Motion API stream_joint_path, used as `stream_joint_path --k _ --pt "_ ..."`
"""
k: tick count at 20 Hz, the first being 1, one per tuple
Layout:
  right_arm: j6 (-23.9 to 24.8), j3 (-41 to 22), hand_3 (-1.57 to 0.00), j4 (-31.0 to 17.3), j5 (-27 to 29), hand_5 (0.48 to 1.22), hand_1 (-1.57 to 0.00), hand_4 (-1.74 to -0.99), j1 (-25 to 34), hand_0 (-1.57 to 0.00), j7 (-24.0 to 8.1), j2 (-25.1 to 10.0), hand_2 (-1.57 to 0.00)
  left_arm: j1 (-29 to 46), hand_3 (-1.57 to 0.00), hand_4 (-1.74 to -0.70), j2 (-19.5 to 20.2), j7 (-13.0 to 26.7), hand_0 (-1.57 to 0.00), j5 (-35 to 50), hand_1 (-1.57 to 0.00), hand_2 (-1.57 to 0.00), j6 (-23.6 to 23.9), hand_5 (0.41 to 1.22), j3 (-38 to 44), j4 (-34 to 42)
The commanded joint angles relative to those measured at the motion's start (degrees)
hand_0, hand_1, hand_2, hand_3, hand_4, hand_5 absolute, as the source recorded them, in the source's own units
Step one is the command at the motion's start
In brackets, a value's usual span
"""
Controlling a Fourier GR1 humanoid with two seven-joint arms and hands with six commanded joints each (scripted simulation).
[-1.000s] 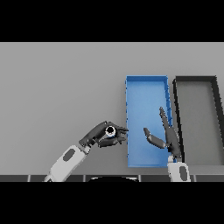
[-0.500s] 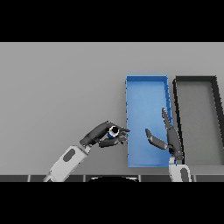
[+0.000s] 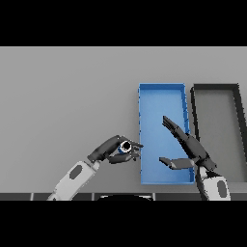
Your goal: Pick up the blue pipe and place it into the blue bin.
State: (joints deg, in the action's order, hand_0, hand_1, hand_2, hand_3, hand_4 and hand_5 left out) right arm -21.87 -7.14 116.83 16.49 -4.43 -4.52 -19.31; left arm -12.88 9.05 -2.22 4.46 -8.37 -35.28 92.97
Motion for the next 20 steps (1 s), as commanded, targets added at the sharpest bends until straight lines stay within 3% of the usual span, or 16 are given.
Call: stream_joint_path --k 1,4,8,13,18,20 --pt "-0.4 -1.1 0.0 0.8 0.6 0.501 0.0 -1.319 2.2 0.0 -2.2 -0.7 0.0 -0.7 -1.49 -1.74 -0.7 0.4 -1.57 -0.4 -1.57 -1.57 0.2 1.221 -0.2 -0.3" --pt "-2.1 -4.5 0.0 1.9 3.4 0.503 0.0 -1.309 7.6 0.0 -8.5 -1.7 0.0 -1.0 -1.49 -1.74 -0.5 0.7 -1.57 -0.1 -1.57 -1.57 -0.1 1.221 0.6 -1.1" --pt "-4.6 -9.6 0.0 0.8 -0.3 0.523 0.0 -1.294 13.8 0.0 -10.9 -0.5 0.0 -0.7 -1.49 -1.74 -0.6 1.0 -1.57 -0.4 -1.57 -1.57 -0.3 1.221 0.2 -0.1" --pt "-5.7 -14.3 0.0 -1.6 0.1 0.532 0.0 -1.23 20.1 0.0 -15.8 2.9 0.0 -0.5 -1.53 -1.74 -0.1 -0.8 -1.57 1.1 -1.57 -1.57 -2.4 1.221 0.7 -0.3" --pt "-6.6 -16.2 0.0 -7.0 -1.0 0.508 0.0 -1.218 26.4 0.0 -17.0 7.0 0.0 -0.8 -1.54 -1.74 0.1 -0.3 -1.57 -0.8 -1.57 -1.57 -2.6 1.221 0.4 -1.0" --pt "-7.3 -16.5 -0.05 -8.9 -0.5 0.506 -0.08 -1.245 28.9 -0.05 -17.4 8.2 -0.1 -0.1 -1.48 -1.74 0.2 -0.4 -1.57 0.9 -1.57 -1.57 -3.6 1.221 0.7 -0.5"
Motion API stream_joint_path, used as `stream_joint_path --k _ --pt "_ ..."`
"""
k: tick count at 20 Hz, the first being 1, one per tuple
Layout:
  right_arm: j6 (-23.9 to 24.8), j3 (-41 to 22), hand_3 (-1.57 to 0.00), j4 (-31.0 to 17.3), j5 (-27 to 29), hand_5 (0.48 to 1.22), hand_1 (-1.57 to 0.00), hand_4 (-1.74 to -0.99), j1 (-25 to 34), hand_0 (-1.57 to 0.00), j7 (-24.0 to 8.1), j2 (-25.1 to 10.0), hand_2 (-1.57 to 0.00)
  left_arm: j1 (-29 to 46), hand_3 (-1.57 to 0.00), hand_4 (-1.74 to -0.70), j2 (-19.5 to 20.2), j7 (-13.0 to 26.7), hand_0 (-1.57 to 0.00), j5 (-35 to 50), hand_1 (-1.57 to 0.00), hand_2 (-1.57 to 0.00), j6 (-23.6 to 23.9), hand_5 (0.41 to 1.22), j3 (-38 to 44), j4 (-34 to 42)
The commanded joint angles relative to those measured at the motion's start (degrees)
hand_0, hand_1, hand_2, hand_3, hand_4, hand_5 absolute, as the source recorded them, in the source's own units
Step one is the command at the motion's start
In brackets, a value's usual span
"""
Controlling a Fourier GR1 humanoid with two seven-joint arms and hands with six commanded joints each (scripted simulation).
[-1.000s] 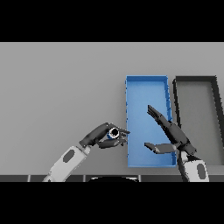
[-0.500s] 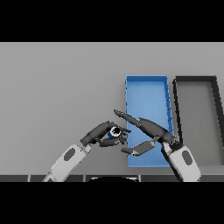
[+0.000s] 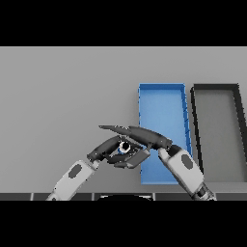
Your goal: Pick up the blue pipe and place it into the blue bin.
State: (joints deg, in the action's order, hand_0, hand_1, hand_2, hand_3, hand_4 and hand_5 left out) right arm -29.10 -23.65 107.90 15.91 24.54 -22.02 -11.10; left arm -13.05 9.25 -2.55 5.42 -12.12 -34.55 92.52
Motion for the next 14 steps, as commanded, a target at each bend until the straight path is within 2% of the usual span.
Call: stream_joint_path --k 1,2,3,4,5,6,7,8,9,10,12,14 --pt "-0.8 0.0 -0.16 -0.2 0.6 0.509 -0.22 -1.294 0.5 -0.18 0.3 -0.1 -0.24 -0.4 -1.29 -1.74 0.3 -0.3 -1.39 -2.6 -1.33 -1.32 1.0 1.221 -0.5 -0.3" --pt "-0.9 -0.5 -0.3 -1.3 0.1 0.507 -0.38 -1.335 1.8 -0.35 -0.9 0.6 -0.38 -1.6 -1.03 -1.68 1.7 3.7 -1.18 -4.4 -1.08 -1.06 0.7 1.221 -1.2 -0.1" --pt "-1.4 -1.2 -0.44 -2.7 -0.9 0.508 -0.53 -1.362 2.4 -0.53 -0.7 1.3 -0.53 -2.9 -0.82 -1.55 2.5 7.5 -0.99 -4.8 -0.88 -0.85 -0.5 1.221 -1.5 -0.6" --pt "-1.8 -1.6 -0.63 -2.9 -0.9 0.522 -0.7 -1.43 3.1 -0.72 -0.5 1.8 -0.74 -2.1 -0.66 -1.48 2.9 8.2 -0.82 -4.8 -0.71 -0.68 -0.6 1.221 -1.5 0.5" --pt "-1.8 -1.9 -0.77 -3.4 0.0 0.55 -0.87 -1.486 3.8 -0.89 -0.5 2.7 -0.91 -2.1 -0.58 -1.53 1.9 6.5 -0.78 -5.0 -0.71 -0.69 -0.3 1.221 -0.9 0.3" --pt "-1.9 -1.9 -0.87 -4.0 2.1 0.606 -1.01 -1.53 4.5 -1.02 -1.4 3.2 -1.04 -1.9 -0.78 -1.57 1.5 5.0 -0.94 -5.6 -0.88 -0.86 0.4 1.221 -0.6 0.1" --pt "-2.2 -2.0 -0.96 -4.0 4.3 0.666 -1.12 -1.562 4.0 -1.13 -1.4 3.1 -1.14 -1.3 -0.94 -1.61 1.1 5.8 -1.06 -4.8 -1.02 -0.97 0.4 1.221 -0.2 0.7" --pt "-2.1 -2.6 -1.08 -3.9 5.3 0.728 -1.21 -1.526 3.2 -1.22 -2.7 3.2 -1.23 -1.1 -1.07 -1.63 0.5 3.5 -1.16 -4.2 -1.13 -1.05 0.6 1.221 0.2 0.2" --pt "-2.5 -1.8 -1.18 -4.3 7.0 0.826 -1.29 -1.495 2.9 -1.29 -2.7 2.8 -1.3 -1.1 -1.17 -1.66 -0.5 3.2 -1.25 -2.8 -1.22 -1.12 0.9 1.221 0.8 0.2" --pt "-1.8 -2.2 -1.26 -4.6 6.1 0.905 -1.34 -1.469 2.4 -1.35 -2.1 3.6 -1.35 -0.8 -1.25 -1.67 -1.2 2.0 -1.31 -2.3 -1.29 -1.19 0.7 1.221 0.9 -0.4" --pt "-2.3 -2.3 -1.37 -4.5 2.1 1.019 -1.42 -1.441 2.7 -1.43 2.7 3.1 -1.43 -0.5 -1.36 -1.7 -1.2 0.0 -1.4 -1.0 -1.39 -1.31 -0.5 1.221 1.7 -0.7" --pt "-3.4 -2.7 -1.44 -4.1 0.0 1.092 -1.48 -1.457 2.4 -1.48 5.5 1.8 -1.48 -0.4 -1.44 -1.71 -1.2 1.5 -1.46 -0.6 -1.45 -1.37 -0.3 1.221 1.7 -0.5"
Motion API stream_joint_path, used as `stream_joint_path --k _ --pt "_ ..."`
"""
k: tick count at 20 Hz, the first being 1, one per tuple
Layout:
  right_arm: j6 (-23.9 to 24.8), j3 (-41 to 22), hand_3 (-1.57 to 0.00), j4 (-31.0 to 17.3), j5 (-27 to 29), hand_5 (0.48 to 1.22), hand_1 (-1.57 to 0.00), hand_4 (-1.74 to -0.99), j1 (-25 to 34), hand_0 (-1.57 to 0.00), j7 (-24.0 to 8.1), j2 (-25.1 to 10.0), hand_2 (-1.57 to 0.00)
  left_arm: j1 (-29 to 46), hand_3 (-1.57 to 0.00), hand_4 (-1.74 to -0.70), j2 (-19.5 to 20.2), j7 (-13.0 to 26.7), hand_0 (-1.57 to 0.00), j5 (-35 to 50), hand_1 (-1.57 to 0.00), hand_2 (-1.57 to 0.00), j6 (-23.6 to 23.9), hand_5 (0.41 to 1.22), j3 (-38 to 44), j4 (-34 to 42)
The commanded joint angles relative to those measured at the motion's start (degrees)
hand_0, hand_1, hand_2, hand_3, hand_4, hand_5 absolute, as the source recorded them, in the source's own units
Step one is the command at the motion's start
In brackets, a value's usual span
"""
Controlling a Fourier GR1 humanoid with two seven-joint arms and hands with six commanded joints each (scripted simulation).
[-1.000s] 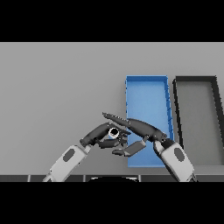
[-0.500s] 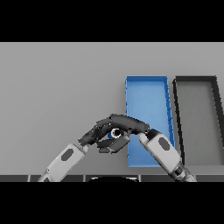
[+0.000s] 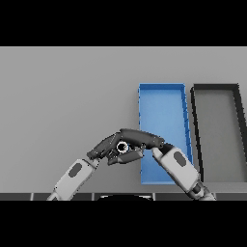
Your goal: Pick up the blue pipe and place it into the blue bin.
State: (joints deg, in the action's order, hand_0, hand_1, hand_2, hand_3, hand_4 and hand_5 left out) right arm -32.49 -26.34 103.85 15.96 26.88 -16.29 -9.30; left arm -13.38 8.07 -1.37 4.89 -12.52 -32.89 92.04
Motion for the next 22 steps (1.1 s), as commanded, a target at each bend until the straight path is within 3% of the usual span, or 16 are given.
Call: stream_joint_path --k 1,3,4,6,8,9,11,13,15,18,22 --pt "0.1 -0.3 -1.47 0.2 0.2 1.118 -1.5 -1.465 0.4 -1.5 0.2 -0.1 -1.5 -0.3 -1.46 -1.72 -0.4 0.9 -1.49 -0.1 -1.48 -1.39 0.7 1.221 0.2 0.4" --pt "0.8 -0.1 -1.51 0.5 1.1 1.155 -1.52 -1.475 -0.1 -1.52 -0.2 0.3 -1.53 0.4 -1.5 -1.73 0.4 -0.3 -1.52 0.6 -1.51 -1.39 0.5 1.221 0.3 0.8" --pt "1.5 -0.2 -1.52 0.7 1.5 1.168 -1.53 -1.48 -0.1 -1.53 -0.3 1.0 -1.53 0.6 -1.33 -1.65 0.8 -1.1 -1.43 -0.4 -1.35 -1.22 1.1 1.221 -0.2 1.4" --pt "1.9 0.3 -1.54 0.7 2.6 1.187 -1.55 -1.487 -0.5 -1.55 -1.7 1.5 -1.55 -0.8 -0.85 -1.41 3.2 -2.8 -0.93 -3.7 -0.87 -0.78 0.1 1.221 -1.1 0.9" --pt "1.0 0.6 -1.55 1.4 2.1 1.199 -1.56 -1.49 -0.7 -1.56 -4.2 1.6 -1.56 -1.9 -0.55 -1.22 4.0 -2.4 -0.59 -6.3 -0.55 -0.5 -1.6 1.221 -2.0 0.4" --pt "0.5 0.9 -1.55 1.3 1.5 1.204 -1.56 -1.491 -1.1 -1.56 -3.4 2.0 -1.56 -2.1 -0.44 -1.14 4.7 -2.5 -0.47 -7.1 -0.44 -0.4 -2.2 1.187 -1.8 0.5" --pt "-0.7 1.6 -1.56 0.7 1.6 1.21 -1.56 -1.493 -0.8 -1.56 -4.3 3.5 -1.56 -2.3 -0.28 -1.04 4.7 -2.7 -0.3 -8.3 -0.28 -0.26 -1.8 1.02 -1.9 -0.7" --pt "-1.3 1.7 -1.56 1.5 1.1 1.214 -1.57 -1.495 -1.3 -1.57 -3.4 4.5 -1.57 -2.0 -0.18 -0.97 5.0 -2.1 -0.19 -9.1 -0.18 -0.16 -1.2 0.849 -2.1 -1.1" --pt "-2.1 2.3 -1.57 1.9 -0.1 1.216 -1.57 -1.496 -1.6 -1.57 -2.7 4.5 -1.57 -2.1 -0.11 -0.91 5.2 -1.6 -0.12 -9.6 -0.12 -0.1 -0.8 0.735 -2.2 -1.1" --pt "-1.9 2.0 -1.57 2.4 -1.5 1.219 -1.57 -1.493 -2.4 -1.57 -2.8 5.6 -1.57 -2.0 -0.06 -0.89 5.4 0.5 -0.06 -8.4 -0.06 -0.05 -1.1 0.638 -1.7 -0.7" --pt "-2.6 3.8 -1.57 1.7 0.2 1.22 -1.57 -1.489 -1.8 -1.57 -3.1 6.2 -1.57 -2.3 -0.02 -0.89 5.1 2.9 -0.03 -6.4 -0.02 -0.02 -1.5 0.576 -0.7 -0.8"
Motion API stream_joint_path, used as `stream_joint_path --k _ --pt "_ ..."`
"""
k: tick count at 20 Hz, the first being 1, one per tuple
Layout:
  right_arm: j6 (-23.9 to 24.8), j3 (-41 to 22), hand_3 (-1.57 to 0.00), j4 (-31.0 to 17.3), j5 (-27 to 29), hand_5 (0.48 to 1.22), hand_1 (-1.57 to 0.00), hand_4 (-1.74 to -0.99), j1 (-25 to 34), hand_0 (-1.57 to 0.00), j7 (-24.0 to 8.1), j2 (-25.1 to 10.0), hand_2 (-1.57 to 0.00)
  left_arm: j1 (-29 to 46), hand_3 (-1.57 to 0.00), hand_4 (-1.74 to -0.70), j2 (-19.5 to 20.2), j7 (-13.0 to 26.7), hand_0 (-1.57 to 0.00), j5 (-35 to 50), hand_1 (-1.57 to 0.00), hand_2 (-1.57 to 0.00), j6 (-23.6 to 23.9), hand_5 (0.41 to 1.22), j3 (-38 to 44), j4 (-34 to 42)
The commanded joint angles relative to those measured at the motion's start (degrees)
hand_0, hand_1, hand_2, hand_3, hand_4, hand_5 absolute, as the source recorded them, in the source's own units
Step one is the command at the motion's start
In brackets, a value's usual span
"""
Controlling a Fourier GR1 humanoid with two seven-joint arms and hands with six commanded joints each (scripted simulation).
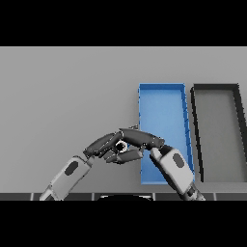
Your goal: Pick up the blue pipe and place it into the blue bin.
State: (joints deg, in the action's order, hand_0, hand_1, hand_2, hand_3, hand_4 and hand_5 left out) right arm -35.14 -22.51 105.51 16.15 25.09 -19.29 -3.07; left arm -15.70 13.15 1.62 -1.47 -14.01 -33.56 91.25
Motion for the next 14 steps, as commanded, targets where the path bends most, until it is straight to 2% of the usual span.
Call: stream_joint_path --k 1,3,4,6,8,9,10,11,13,14 --pt "0.2 0.1 -1.57 0.3 0.9 1.22 -1.57 -1.488 -0.3 -1.57 -0.6 0.3 -1.57 0.1 -0.02 -0.9 -0.6 0.4 -0.02 -0.4 -0.02 -0.02 0.2 0.569 -0.5 -0.3" --pt "1.5 1.2 -1.57 0.6 3.4 1.221 -1.57 -1.49 0.8 -1.57 -3.6 1.0 -1.57 0.0 -0.01 -0.9 -0.9 1.7 -0.01 -0.5 -0.01 -0.01 0.5 0.555 -0.4 -0.7" --pt "2.4 1.8 -1.57 1.6 7.4 1.221 -1.57 -1.491 0.7 -1.57 -6.1 0.8 -1.57 0.1 -0.01 -0.9 -1.1 1.9 -0.01 -0.5 -0.01 -0.01 0.6 0.548 -0.5 -0.9" --pt "5.0 3.3 -1.57 3.0 13.0 1.221 -1.57 -1.581 3.4 -1.57 -10.7 -0.1 -1.57 0.8 -0.01 -0.91 -1.2 2.8 -0.01 -0.5 -0.01 0.0 0.7 0.534 -0.8 -0.5" --pt "9.0 5.6 -1.57 3.3 18.7 1.221 -1.57 -1.639 6.9 -1.57 -14.8 -0.8 -1.57 1.5 0.0 -0.91 -0.9 2.7 0.0 -0.8 0.0 0.0 0.6 0.514 -1.3 -0.1" --pt "11.2 6.3 -1.57 3.3 22.1 1.221 -1.57 -1.659 8.5 -1.57 -15.4 -2.2 -1.57 1.3 0.0 -0.92 -0.9 2.9 0.0 -0.6 0.0 0.0 0.3 0.507 -1.2 -0.5" --pt "15.7 6.6 -1.57 3.7 26.1 1.194 -1.57 -1.675 11.2 -1.57 -15.5 -5.5 -1.57 1.1 0.0 -0.92 -1.6 3.8 0.0 -0.4 0.0 0.0 0.6 0.504 -1.2 -0.5" --pt "18.8 7.7 -1.57 3.3 29.3 1.171 -1.57 -1.689 14.6 -1.57 -15.4 -7.1 -1.57 1.2 0.0 -0.92 -1.4 3.5 0.0 -0.2 0.0 0.0 0.5 0.503 -1.1 -0.1" --pt "21.4 11.6 -1.57 2.2 34.3 1.141 -1.57 -1.707 20.5 -1.57 -14.8 -9.2 -1.57 1.4 0.0 -0.92 -0.9 3.7 0.0 0.1 0.0 0.0 0.1 0.503 -1.1 0.4" --pt "21.9 13.3 -1.57 0.9 34.3 1.134 -1.57 -1.714 24.1 -1.57 -14.2 -10.6 -1.57 1.3 0.0 -0.92 -1.3 4.4 0.0 -0.2 0.0 0.0 0.3 0.503 -1.5 0.6"
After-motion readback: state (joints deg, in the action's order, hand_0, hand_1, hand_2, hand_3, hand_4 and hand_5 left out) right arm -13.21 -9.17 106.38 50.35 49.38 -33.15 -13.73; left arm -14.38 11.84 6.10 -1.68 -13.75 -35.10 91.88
